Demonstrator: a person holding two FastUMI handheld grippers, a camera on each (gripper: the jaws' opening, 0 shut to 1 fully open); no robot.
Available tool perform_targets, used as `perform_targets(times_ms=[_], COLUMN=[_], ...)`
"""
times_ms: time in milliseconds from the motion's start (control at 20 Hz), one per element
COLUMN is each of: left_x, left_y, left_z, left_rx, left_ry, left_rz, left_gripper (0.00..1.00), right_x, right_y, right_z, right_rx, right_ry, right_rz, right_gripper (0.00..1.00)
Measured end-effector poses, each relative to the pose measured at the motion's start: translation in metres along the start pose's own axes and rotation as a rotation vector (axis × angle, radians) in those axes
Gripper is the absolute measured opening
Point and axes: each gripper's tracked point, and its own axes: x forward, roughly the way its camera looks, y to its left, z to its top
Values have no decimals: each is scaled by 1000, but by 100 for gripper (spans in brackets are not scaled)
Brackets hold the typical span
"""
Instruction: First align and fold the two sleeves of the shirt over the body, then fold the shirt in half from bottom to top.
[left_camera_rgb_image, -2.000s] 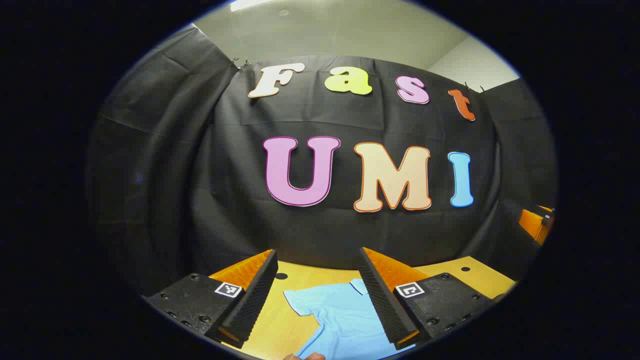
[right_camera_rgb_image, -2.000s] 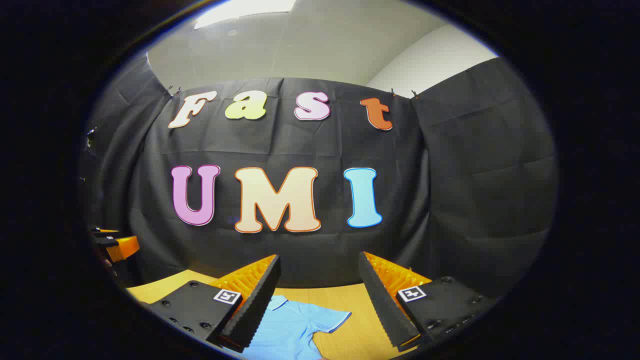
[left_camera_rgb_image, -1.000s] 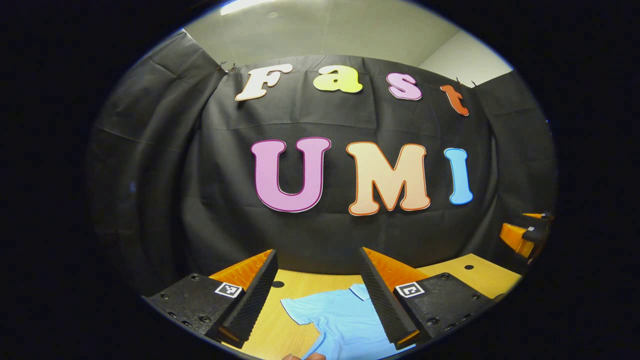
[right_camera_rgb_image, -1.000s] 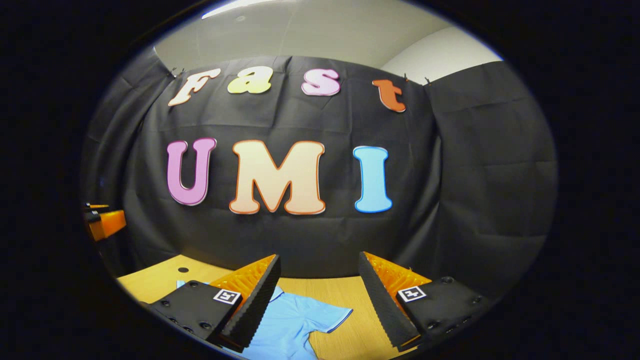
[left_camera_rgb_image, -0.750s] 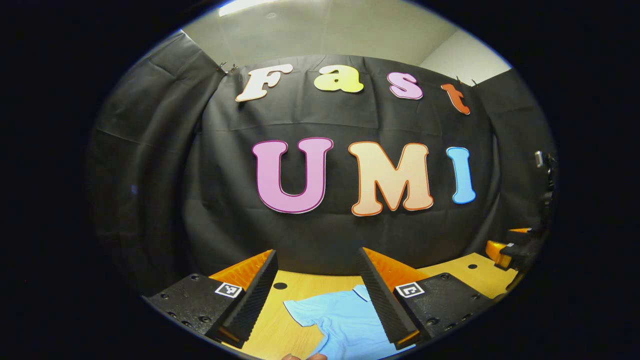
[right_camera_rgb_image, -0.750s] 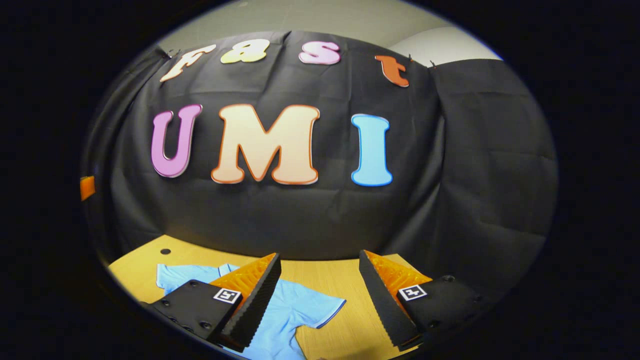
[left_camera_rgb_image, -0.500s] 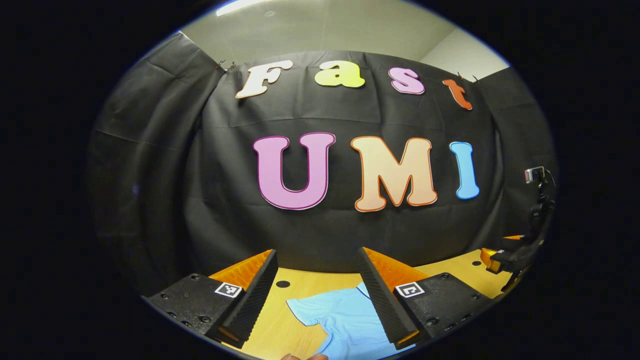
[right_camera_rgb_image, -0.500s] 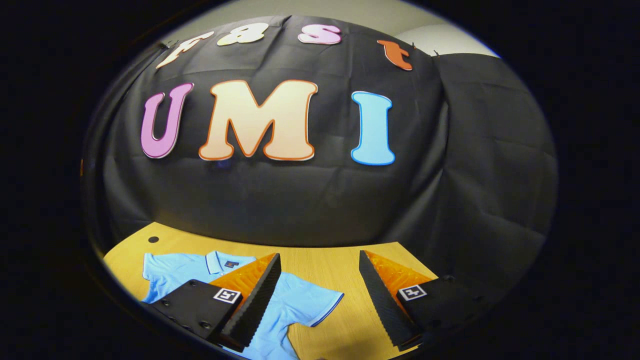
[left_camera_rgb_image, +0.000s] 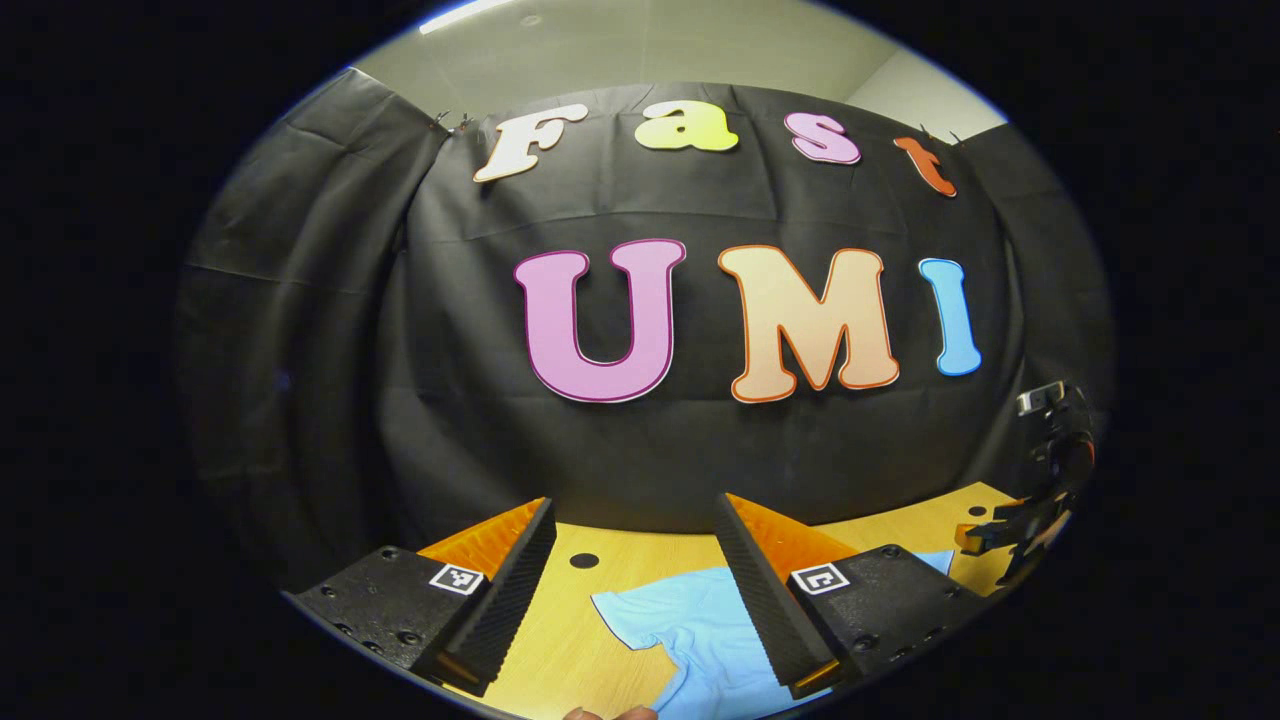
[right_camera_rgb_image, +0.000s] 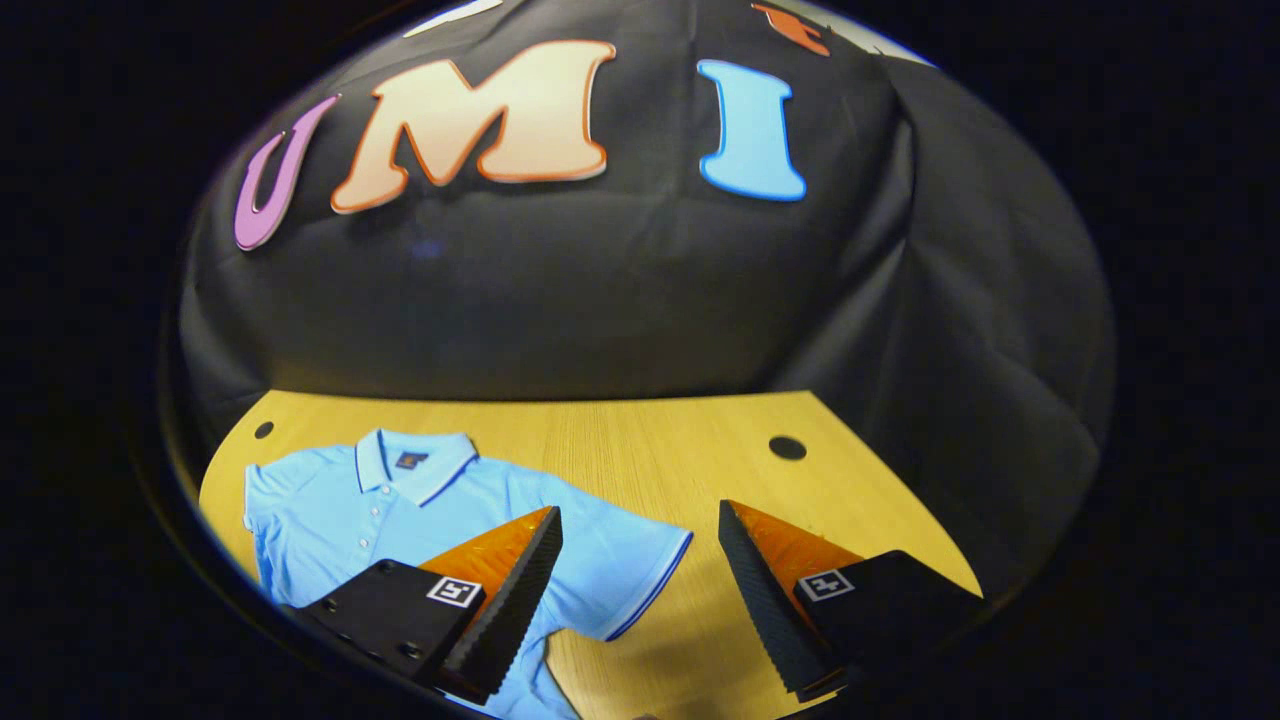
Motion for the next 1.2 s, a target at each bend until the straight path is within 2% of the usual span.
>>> perform_targets(times_ms=[450,650,800,900,950,1000,1100,1200], left_x=[19,24,27,28,29,28,29,29], left_y=[10,10,5,3,2,0,0,1], left_z=[-24,-25,-28,-29,-29,-31,-33,-36], left_rx=[9,13,16,11,6,2,-3,-9], left_ry=[63,67,71,75,78,82,88,94], left_rz=[22,24,17,12,10,7,4,5], left_gripper=[95,95,95,95,95,95,95,96], right_x=[61,72,73,74,78,76,77,72], right_y=[-4,-5,2,6,6,5,8,17], right_z=[-61,-78,-79,-78,-81,-78,-77,-72], right_rx=[101,91,102,125,131,144,176,198], right_ry=[209,254,254,258,270,267,279,285], right_rz=[-42,-54,-29,-9,-16,-21,-14,2], right_gripper=[99,98,94,95,85,81,53,21])
